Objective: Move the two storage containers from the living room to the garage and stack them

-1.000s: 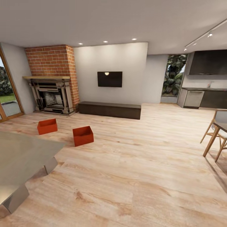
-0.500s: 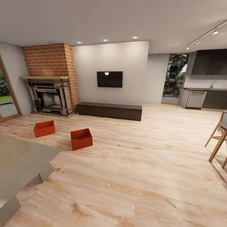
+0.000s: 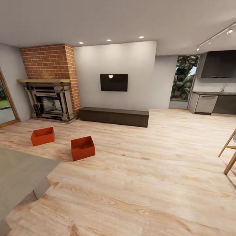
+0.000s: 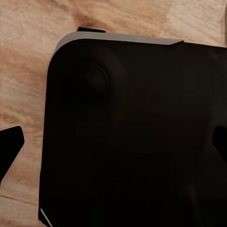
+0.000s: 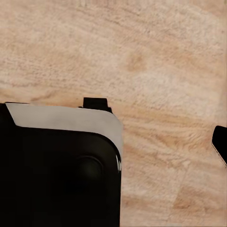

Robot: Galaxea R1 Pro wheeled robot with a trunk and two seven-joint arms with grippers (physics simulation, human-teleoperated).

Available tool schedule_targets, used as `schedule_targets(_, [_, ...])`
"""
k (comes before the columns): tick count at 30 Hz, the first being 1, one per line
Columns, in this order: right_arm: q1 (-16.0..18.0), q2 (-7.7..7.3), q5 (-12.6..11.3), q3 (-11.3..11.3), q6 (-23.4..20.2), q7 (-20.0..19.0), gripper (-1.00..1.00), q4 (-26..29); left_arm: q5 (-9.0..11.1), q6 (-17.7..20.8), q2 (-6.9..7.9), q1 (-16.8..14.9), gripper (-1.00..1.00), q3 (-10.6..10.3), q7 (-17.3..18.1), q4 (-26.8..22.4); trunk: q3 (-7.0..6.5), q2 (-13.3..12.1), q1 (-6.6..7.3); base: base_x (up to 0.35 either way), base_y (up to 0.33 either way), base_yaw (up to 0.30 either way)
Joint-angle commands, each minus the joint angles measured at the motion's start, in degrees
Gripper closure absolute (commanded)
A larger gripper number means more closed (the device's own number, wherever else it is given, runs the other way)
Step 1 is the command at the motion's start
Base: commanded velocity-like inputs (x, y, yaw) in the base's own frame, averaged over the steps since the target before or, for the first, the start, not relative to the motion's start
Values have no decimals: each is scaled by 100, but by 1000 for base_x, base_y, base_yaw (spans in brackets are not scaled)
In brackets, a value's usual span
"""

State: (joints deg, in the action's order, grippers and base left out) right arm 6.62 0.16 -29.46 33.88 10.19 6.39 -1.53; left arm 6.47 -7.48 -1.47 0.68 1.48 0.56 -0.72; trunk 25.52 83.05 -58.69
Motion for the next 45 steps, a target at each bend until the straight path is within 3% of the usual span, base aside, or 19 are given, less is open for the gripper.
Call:
schedule_targets(1, [6, 3, -46, 49, 27, -3, -100, -15, 48, -8, -2, 2, -100, 10, 6, -7, 5, 2, -3, 322, 0, 0])
schedule_targets(28, [6, 11, -68, 49, 32, -15, -100, -14, 48, 1, 5, 2, -100, 10, 6, -7, 5, 2, -3, 322, 0, 4])
schedule_targets(45, [6, 2, -95, 40, 36, -15, -100, -14, 48, 1, 5, 2, -100, 10, 6, -7, 5, 2, -3, 322, 0, 254])
